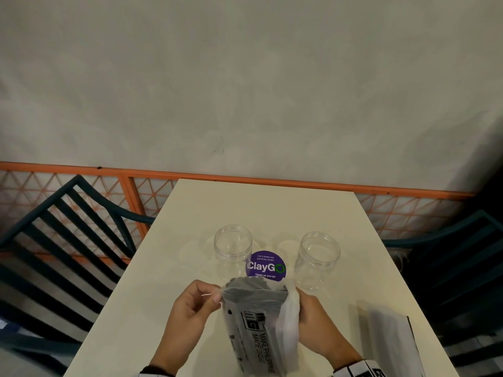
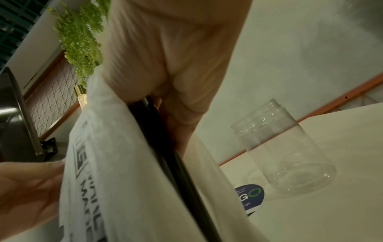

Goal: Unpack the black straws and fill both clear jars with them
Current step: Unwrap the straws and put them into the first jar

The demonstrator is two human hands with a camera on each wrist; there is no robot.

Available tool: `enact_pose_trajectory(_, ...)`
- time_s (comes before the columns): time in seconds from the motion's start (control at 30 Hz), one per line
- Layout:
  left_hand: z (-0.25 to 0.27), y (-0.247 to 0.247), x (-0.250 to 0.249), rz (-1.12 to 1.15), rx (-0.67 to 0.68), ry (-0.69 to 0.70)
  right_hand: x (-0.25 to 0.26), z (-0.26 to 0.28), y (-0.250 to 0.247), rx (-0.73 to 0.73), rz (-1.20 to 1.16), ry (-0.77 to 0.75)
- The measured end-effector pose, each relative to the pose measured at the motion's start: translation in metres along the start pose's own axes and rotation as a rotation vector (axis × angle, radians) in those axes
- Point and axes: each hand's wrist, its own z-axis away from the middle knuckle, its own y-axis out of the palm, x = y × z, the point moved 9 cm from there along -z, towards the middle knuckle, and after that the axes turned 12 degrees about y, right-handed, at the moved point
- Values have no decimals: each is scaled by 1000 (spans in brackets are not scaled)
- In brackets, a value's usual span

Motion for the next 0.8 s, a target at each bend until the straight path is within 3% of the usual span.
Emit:
enact_pose_trajectory(0.13, -3, -2, -9, -109, 104, 59, 1, 2, -1, 52, -34, 32)
enact_pose_trajectory(0.47, -1, -9, 4, 10, -94, -2, 5, 2, -11, 12, -269, -35)
enact_pose_trajectory(0.67, 5, 8, 0, 78, 60, -38, -4, -2, -6, 79, -310, 0)
enact_pose_trajectory(0.8, -2, -2, 0, -8, -35, -15, 9, 1, 3, 121, -291, -6)
